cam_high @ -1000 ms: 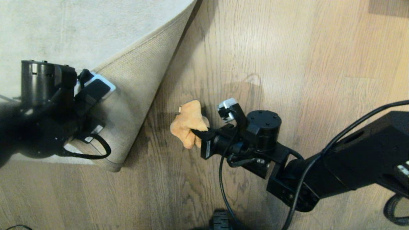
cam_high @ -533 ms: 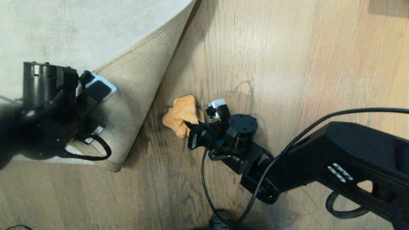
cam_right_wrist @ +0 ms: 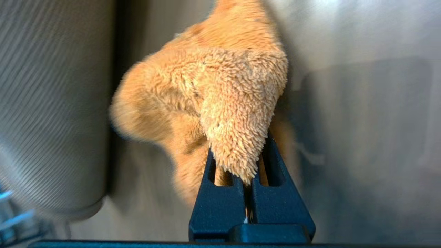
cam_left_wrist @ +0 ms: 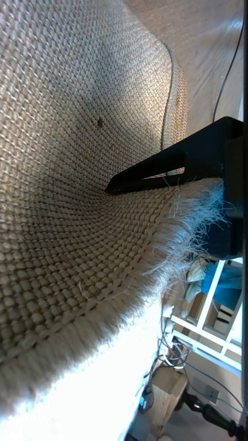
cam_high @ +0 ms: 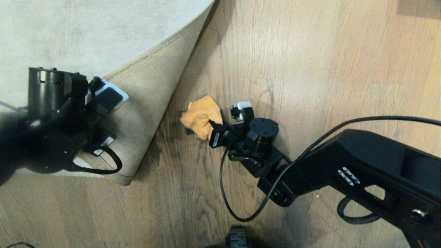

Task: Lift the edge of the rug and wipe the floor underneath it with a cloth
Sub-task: Wipe the floor under the carpet with a rag

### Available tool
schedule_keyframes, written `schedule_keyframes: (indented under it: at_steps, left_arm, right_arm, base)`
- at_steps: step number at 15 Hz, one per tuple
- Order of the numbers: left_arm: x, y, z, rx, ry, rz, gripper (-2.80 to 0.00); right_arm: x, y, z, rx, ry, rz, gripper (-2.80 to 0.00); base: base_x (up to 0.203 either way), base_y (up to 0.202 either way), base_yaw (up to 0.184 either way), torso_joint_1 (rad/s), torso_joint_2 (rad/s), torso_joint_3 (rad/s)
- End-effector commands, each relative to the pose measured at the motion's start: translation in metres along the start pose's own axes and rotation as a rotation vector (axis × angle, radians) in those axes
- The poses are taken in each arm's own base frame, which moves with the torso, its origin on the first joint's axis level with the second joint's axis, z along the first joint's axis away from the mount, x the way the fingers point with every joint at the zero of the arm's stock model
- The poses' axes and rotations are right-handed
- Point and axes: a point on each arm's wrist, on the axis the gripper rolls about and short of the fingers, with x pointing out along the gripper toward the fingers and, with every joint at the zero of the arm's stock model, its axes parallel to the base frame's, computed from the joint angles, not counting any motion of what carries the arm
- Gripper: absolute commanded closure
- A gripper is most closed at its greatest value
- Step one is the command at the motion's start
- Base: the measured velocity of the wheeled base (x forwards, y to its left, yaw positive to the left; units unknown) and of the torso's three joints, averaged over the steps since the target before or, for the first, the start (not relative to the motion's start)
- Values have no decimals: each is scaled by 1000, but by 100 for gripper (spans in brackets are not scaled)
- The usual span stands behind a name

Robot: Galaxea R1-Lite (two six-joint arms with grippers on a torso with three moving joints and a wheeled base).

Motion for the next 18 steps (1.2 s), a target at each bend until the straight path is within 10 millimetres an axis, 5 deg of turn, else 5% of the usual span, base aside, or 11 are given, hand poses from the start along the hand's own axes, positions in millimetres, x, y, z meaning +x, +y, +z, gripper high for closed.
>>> schedule_keyframes:
  at_steps: [1,11,18]
  left_arm:
    - [-1,-2,2,6,-7,-3,0]
    - [-3,-6,-1,1,1,-8,0]
    - [-2,-7,-1,1,2,-10,0]
  right_arm:
    - [2,-12,12,-3,-36,-27,0]
    - [10,-30,64,-8,-175,-62,0]
    - [-18,-15,46,-14,-56,-39,0]
  base:
    - [0,0,0,0,0,0]
    - [0,0,0,0,0,0]
    - [0,0,0,0,0,0]
